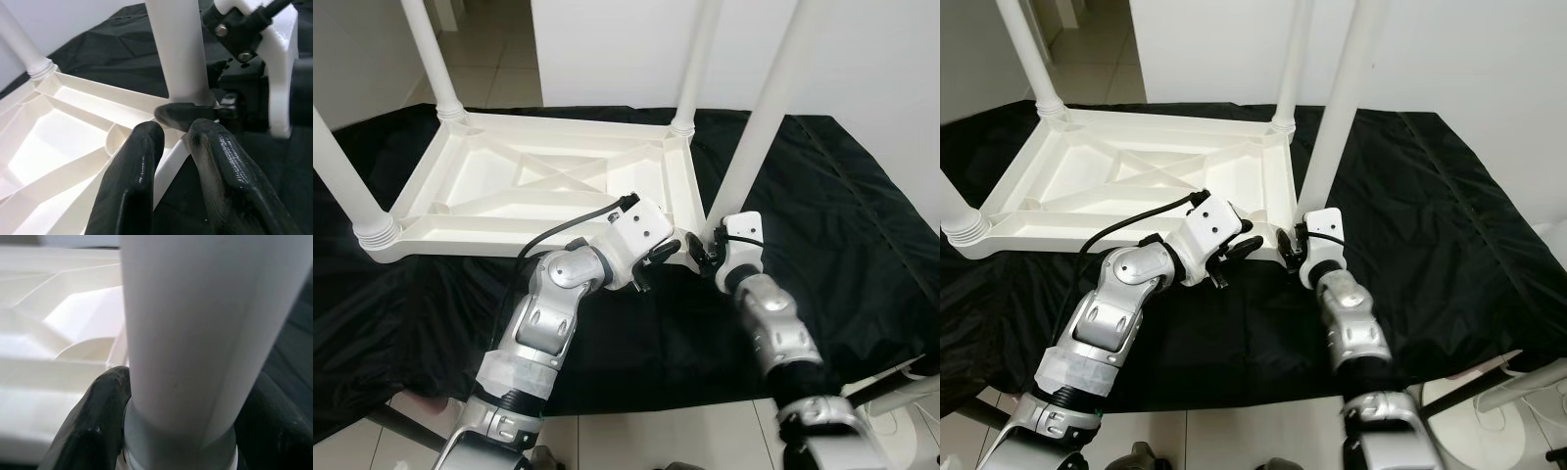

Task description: Building children table

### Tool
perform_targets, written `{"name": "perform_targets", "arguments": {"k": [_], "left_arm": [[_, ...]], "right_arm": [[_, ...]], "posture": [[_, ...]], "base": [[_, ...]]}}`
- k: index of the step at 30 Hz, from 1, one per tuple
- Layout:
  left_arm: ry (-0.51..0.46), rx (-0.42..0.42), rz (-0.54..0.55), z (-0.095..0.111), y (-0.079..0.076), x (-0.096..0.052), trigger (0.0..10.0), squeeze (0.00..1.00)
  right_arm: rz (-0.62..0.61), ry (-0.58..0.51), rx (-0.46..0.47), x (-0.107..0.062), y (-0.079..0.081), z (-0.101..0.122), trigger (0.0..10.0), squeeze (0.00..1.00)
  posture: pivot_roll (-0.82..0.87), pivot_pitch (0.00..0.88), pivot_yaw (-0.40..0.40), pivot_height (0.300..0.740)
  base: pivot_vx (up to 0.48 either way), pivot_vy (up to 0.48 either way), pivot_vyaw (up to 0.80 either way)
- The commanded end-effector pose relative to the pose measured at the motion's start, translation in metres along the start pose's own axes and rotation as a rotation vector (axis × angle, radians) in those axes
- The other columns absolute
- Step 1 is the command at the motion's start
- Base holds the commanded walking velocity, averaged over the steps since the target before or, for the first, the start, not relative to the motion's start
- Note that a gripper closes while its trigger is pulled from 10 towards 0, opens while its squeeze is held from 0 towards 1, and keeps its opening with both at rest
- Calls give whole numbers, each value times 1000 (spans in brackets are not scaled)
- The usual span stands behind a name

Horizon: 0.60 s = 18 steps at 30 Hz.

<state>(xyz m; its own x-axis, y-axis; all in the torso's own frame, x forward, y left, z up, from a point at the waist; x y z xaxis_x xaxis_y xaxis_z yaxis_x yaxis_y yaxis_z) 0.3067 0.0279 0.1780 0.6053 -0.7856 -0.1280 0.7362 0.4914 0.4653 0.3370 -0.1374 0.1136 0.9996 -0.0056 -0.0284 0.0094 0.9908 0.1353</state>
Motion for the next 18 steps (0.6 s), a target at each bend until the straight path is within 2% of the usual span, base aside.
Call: {"name": "perform_targets", "arguments": {"k": [1, 4, 6, 15, 17, 18], "left_arm": [[25, 5, 133, -3, 5, 2, 10000, 0], [24, 5, 132, -2, 5, 2, 10000, 0], [23, 7, 131, -1, 5, 2, 10000, 0], [33, 14, 149, -4, 9, -1, 10000, 0], [36, 17, 155, -4, 9, -1, 10000, 0], [37, 20, 160, -4, 10, -1, 10000, 0]], "right_arm": [[-116, 56, 56, -7, -7, -14, 10000, 0], [-133, 48, 64, -8, -2, -14, 10000, 0], [-70, 40, 48, -9, 12, -10, 10000, 0], [-85, 27, 25, -11, 5, -3, 10000, 0], [-39, 12, 35, -13, 6, 1, 10000, 0], [-39, 5, 44, -14, 3, 2, 10000, 1000]], "posture": [[-89, 0, -9, 740], [-89, 0, -9, 740], [-84, 0, -13, 740], [-71, 0, -18, 740], [-65, 0, -22, 740], [-58, 0, -25, 740]], "base": [[0, 0, 0], [0, 0, 0], [0, 0, 0], [0, 0, 0], [0, 0, 0], [0, 0, 0]]}}
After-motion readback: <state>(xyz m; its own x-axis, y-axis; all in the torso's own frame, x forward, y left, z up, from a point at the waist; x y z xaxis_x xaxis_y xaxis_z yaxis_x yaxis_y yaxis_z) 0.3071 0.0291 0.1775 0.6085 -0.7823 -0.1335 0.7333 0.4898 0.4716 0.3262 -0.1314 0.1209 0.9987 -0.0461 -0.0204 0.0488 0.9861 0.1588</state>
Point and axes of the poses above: a point about 5 cm out from each wrist's last joint towards the gripper, its own x axis pointing out of the wrist towards the gripper, its own z axis along the axis of the wrist's last joint, y = z × x, the point moved 1 cm from there along x, pointing out of the wrist towards the gripper, and after that the axes turned 6 degrees about x, right-handed, at the moved point
